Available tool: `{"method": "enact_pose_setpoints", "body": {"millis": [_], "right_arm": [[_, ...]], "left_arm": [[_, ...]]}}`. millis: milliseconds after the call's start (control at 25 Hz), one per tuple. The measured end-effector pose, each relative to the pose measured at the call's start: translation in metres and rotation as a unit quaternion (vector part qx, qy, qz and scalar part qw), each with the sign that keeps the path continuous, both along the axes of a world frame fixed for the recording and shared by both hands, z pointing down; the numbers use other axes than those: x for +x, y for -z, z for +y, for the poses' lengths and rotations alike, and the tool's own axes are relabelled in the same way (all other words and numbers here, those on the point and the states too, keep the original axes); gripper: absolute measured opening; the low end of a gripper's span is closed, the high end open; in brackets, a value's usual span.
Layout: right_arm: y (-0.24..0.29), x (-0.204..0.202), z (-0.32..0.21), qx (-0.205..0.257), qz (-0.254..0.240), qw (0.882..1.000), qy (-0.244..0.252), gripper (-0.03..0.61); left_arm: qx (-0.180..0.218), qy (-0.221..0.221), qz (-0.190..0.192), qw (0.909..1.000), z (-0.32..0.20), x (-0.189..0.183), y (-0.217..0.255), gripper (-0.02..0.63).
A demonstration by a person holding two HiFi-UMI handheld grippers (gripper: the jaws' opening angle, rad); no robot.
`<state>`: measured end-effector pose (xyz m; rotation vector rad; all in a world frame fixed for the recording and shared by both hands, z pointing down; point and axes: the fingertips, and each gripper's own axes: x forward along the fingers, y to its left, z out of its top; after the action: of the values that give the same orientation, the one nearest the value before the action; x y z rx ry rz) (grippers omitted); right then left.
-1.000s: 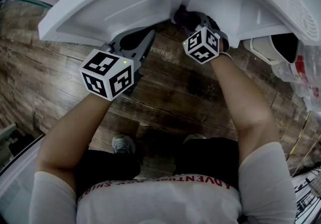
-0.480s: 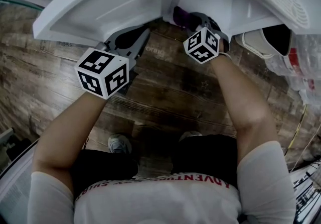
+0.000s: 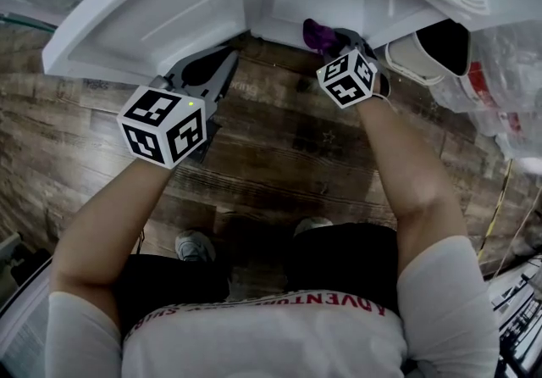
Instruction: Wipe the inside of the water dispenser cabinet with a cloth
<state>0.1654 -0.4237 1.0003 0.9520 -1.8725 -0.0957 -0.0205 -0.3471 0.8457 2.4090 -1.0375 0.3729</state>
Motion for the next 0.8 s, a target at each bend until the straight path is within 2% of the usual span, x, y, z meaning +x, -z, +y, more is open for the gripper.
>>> {"method": "enact_pose_setpoints", "body": {"millis": [400, 600, 800], "right_arm": [[-0.001, 0.043, 0.015, -0.012, 0.01, 0.996, -0.092, 0.098], [0.005, 0.064, 0.015, -0.015, -0.01, 0.989, -0.145, 0.098], [0.019, 0.073, 0.011, -0.01, -0.024, 0.985, -0.17, 0.098]], "left_arm": [[0.005, -0.027, -0.009, 0.9996, 0.011, 0.016, 0.0, 0.028], [0.001, -0.026, -0.019, 0.9995, 0.017, 0.01, -0.002, 0.028], [-0.001, -0.036, -0.024, 0.9991, 0.025, 0.016, -0.004, 0.028]]}}
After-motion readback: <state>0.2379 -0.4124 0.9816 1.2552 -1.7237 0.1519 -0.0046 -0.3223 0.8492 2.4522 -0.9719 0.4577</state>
